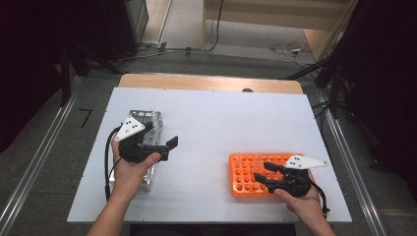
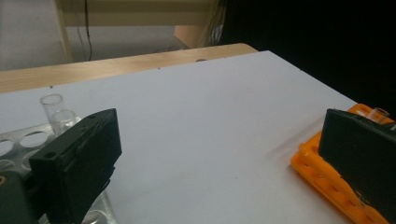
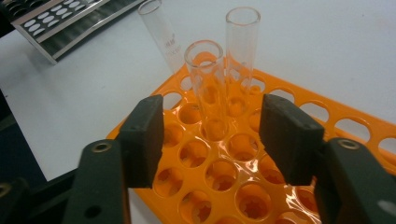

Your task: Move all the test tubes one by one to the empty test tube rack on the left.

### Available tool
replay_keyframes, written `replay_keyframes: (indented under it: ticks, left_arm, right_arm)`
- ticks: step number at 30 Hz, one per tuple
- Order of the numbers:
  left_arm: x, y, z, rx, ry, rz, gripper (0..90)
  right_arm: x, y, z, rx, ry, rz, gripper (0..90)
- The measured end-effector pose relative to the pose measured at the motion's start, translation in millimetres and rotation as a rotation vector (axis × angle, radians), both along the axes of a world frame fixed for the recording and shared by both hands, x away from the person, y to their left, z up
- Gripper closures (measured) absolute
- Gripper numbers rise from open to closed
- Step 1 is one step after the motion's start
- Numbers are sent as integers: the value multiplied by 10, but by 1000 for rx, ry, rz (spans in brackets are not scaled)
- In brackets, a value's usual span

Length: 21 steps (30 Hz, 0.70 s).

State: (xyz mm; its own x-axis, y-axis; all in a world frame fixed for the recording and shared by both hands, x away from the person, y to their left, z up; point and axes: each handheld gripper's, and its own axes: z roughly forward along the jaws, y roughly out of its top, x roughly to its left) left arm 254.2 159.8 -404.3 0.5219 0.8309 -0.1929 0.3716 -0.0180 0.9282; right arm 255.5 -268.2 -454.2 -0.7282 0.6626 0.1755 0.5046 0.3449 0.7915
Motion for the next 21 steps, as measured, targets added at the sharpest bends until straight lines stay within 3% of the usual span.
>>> replay_keyframes:
  ticks: [4,11,21]
  left_arm:
    - [-134,-104,8,-1,-14,-32,0]
    - [-309,-331,-29,26,-18,-99,0]
    - [-393,-533,-142,35,6,-151,0]
  right_arm:
    - [12,21,-39,-15,10,-8,510]
    - [21,82,-72,-47,12,-18,562]
    - [15,208,-106,-98,-14,-52,606]
